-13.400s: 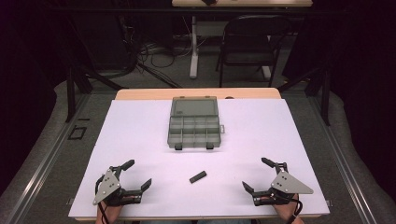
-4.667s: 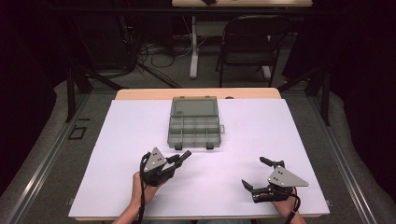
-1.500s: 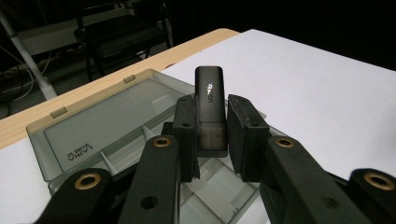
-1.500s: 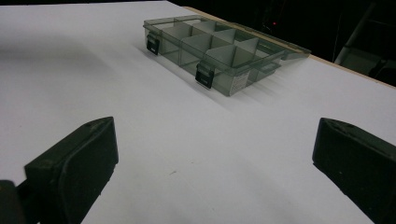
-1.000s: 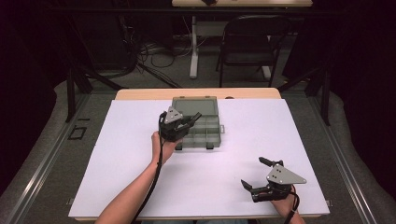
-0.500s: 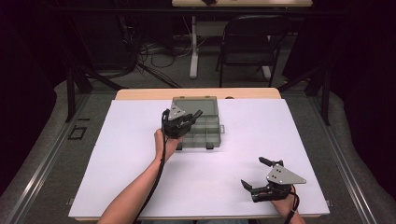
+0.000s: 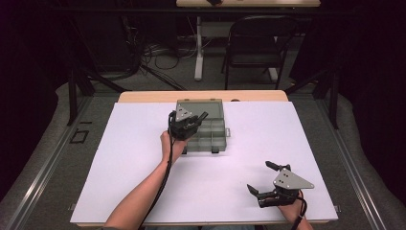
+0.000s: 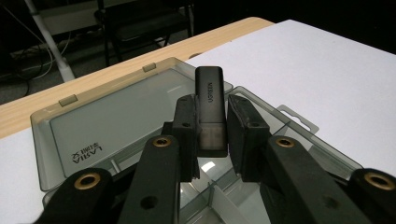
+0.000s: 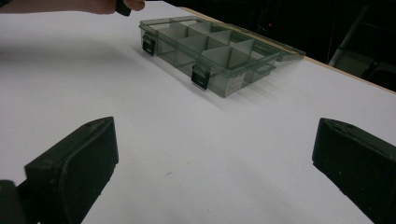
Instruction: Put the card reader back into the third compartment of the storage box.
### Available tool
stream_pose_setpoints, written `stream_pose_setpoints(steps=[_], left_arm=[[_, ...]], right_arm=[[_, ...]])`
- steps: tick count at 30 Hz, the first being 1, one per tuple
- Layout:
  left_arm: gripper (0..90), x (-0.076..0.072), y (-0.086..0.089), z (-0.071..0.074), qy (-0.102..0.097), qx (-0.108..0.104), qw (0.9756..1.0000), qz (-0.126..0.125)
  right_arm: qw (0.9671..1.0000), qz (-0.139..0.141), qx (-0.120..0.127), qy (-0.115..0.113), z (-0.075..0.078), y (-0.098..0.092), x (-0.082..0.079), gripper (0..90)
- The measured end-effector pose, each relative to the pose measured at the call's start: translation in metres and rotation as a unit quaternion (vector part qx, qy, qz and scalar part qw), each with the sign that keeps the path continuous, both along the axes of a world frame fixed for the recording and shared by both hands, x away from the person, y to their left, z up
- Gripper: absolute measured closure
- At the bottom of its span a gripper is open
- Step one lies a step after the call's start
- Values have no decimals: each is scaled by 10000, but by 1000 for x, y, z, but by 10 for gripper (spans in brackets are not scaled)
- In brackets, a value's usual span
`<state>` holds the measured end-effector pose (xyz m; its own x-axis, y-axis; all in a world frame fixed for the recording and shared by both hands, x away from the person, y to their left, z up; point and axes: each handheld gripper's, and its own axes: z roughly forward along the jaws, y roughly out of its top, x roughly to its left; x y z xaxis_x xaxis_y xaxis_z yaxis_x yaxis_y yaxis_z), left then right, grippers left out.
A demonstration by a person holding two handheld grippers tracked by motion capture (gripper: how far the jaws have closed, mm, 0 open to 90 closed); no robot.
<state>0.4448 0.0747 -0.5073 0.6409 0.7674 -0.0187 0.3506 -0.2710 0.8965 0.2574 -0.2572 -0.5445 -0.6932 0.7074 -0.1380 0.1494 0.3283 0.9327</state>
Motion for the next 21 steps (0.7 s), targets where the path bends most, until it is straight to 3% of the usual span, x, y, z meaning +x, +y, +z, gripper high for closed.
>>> stream_pose_setpoints(steps=[21], left_arm=[[740, 8, -15, -10, 181, 103, 9997, 161]], right_arm=[[10000, -3, 13, -4, 0, 0, 0, 0]])
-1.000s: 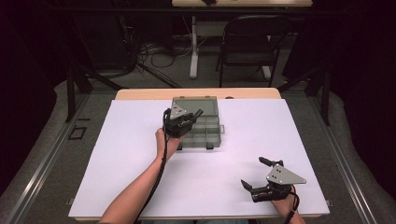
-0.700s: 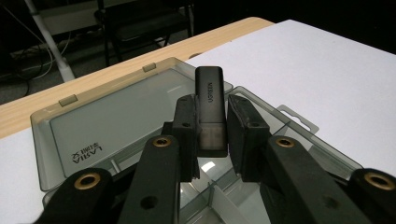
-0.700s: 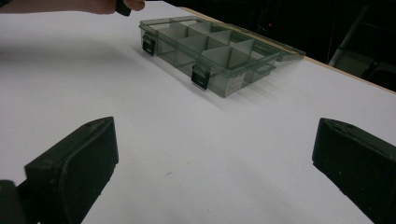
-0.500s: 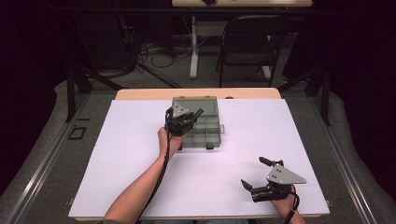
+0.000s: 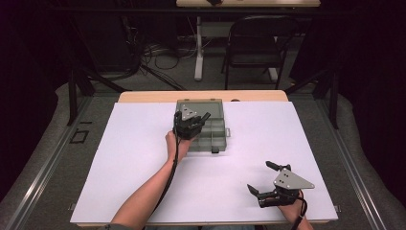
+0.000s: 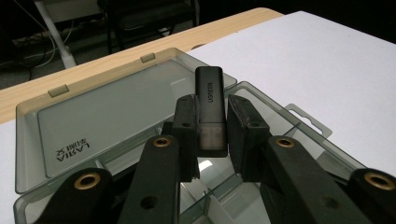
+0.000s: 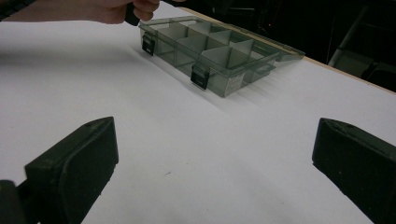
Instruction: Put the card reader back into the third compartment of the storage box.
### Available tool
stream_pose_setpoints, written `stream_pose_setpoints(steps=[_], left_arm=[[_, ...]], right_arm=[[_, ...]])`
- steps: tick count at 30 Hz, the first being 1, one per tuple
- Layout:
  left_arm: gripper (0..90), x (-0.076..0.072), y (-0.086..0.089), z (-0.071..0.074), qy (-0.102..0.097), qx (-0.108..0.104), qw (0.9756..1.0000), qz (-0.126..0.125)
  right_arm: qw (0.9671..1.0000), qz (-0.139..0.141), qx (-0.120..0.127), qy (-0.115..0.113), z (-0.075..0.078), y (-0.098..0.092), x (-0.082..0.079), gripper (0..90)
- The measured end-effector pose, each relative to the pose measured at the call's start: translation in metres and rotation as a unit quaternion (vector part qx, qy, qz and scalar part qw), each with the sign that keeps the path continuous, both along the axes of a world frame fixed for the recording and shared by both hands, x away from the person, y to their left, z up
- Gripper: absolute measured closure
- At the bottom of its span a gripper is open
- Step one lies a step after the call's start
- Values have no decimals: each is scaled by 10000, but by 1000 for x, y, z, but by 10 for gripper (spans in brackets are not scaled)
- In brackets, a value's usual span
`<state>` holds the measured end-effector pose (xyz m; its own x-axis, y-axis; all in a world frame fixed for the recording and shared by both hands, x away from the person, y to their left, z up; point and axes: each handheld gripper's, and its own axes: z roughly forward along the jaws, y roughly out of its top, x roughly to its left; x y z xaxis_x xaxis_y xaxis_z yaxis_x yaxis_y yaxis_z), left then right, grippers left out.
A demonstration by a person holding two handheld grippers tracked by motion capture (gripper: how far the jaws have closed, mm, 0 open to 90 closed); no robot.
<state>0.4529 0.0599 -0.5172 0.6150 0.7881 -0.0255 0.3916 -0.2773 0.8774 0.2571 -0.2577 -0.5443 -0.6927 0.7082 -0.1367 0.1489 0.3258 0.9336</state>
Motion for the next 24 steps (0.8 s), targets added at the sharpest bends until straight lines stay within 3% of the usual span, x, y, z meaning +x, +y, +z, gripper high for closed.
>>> stream_pose_setpoints(steps=[24], left_arm=[[739, 4, -10, -12, 245, 76, 9993, 282]], right_arm=[[10000, 4, -1, 5, 0, 0, 0, 0]])
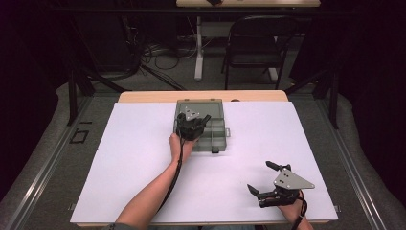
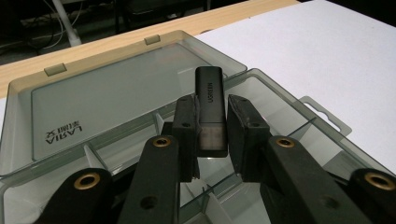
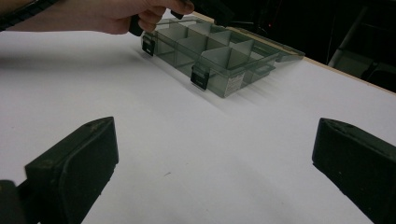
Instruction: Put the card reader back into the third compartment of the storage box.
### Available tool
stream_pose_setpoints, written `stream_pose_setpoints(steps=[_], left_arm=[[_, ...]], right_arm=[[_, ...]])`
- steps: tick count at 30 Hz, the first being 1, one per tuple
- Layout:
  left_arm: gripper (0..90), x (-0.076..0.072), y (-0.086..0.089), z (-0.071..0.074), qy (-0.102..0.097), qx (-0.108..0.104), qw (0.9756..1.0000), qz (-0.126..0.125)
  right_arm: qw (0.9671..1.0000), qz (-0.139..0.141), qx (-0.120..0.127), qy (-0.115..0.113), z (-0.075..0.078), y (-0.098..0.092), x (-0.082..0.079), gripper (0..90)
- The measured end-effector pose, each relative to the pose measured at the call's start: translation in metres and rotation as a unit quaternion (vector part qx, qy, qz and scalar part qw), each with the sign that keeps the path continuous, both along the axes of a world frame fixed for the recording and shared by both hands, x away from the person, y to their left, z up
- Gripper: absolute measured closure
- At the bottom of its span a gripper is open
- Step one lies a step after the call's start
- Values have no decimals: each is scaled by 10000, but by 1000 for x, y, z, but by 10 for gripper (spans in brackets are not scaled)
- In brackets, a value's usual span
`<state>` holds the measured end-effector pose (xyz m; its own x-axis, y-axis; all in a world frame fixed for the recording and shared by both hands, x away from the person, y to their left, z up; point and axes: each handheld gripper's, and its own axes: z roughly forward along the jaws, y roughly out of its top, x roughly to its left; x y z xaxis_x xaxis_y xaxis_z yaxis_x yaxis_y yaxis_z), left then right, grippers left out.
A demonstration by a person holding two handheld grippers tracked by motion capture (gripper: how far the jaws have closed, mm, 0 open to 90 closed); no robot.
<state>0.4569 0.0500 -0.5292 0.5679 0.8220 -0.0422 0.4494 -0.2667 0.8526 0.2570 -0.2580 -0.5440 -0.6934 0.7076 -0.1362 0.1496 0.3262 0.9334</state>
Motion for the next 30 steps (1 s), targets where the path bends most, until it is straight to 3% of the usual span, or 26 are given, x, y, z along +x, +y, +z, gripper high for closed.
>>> stream_pose_setpoints(steps=[3, 4, 5, 6, 10, 11, 12, 18, 30], left_arm=[[727, 1, -1, -2, 19, -27, 10000, 19], [583, 1, -1, -2, 47, -29, 10000, -6], [510, 1, -1, -2, 47, -29, 10000, -6], [510, 1, 0, -1, 53, -21, 10000, -4], [238, -1, 4, 5, 143, -64, 9998, -121], [238, -1, 5, 7, 173, -62, 9997, -170], [183, -3, 6, 8, 180, -83, 9996, -208], [117, -13, 12, 19, 88, 33, 9990, -434], [21, -38, 33, 32, 162, 280, 9972, -673]], right_arm=[[10000, 2, -2, 8, 0, 0, 0, 0], [10000, -1, 0, 7, 0, 0, 0, 0], [10000, -1, 0, 7, 0, 0, 0, 0], [10000, -1, 0, 8, 0, 0, 0, 0], [10000, 7, 12, 9, 0, 0, 1, 0], [10000, 5, -3, 15, 0, 0, 1, 0], [10000, 7, 7, 19, 0, 0, 0, 0], [10000, 6, 14, 22, 0, -1, 0, 0], [10000, -7, 16, 35, 0, -1, -1, 0]])
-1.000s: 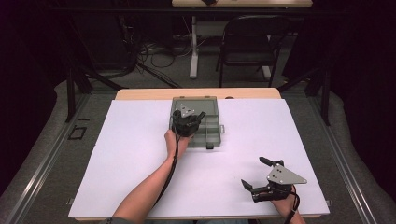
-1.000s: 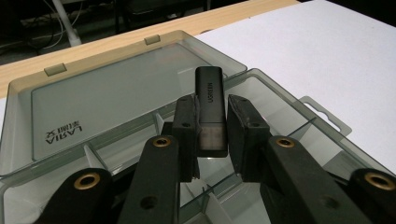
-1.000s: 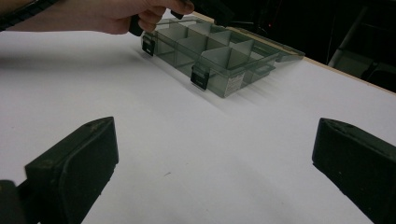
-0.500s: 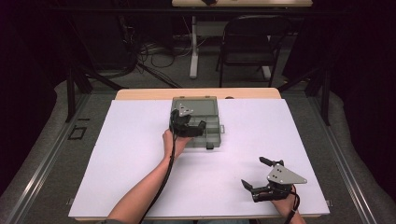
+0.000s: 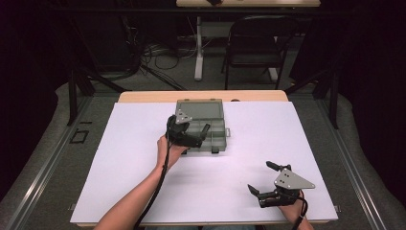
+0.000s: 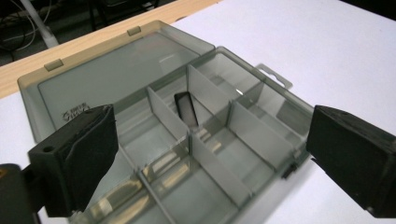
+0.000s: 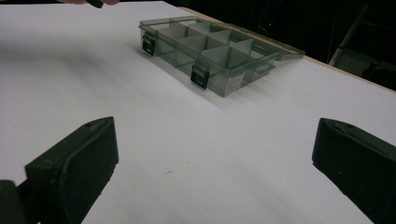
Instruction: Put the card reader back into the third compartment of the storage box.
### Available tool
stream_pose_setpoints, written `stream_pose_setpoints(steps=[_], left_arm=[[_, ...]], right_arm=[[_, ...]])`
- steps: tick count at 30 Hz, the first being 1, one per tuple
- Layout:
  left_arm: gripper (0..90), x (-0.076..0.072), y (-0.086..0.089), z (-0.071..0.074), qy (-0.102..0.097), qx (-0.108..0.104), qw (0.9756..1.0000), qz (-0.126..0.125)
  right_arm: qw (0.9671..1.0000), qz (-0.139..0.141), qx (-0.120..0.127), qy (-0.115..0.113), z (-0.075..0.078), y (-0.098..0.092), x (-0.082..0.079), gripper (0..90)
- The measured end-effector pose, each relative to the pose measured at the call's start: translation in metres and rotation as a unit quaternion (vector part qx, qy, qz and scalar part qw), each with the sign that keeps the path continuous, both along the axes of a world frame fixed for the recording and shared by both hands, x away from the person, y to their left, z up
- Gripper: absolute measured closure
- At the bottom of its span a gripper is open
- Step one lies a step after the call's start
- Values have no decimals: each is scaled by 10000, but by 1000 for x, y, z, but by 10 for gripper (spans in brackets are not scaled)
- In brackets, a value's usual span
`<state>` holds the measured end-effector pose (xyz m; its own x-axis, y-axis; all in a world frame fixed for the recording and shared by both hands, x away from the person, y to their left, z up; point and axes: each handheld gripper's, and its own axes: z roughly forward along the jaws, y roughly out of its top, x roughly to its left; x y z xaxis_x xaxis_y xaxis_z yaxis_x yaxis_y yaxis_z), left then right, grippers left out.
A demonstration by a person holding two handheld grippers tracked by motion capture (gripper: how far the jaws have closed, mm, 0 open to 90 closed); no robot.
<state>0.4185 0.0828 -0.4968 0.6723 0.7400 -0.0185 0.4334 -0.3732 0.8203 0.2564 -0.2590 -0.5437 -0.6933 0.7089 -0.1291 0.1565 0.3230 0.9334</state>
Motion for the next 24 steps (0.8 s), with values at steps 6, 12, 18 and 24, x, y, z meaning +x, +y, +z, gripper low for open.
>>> stream_pose_setpoints(steps=[6, 12, 18, 24], left_arm=[[5, -16, 13, 5, -40, 88, 9999, -92], [4, -28, 22, 8, -45, 140, 9998, -156], [3, -37, 30, 9, -44, 182, 9996, -189], [2, -47, 38, 8, -91, 176, 9997, -168]], right_arm=[[10000, -2, -12, -26, 0, 0, 0, 0], [10000, -14, -10, -19, 0, -1, 0, 0], [10000, -11, -17, -22, 0, -1, 0, 0], [10000, -15, -21, -26, 1, -1, -1, 0]])
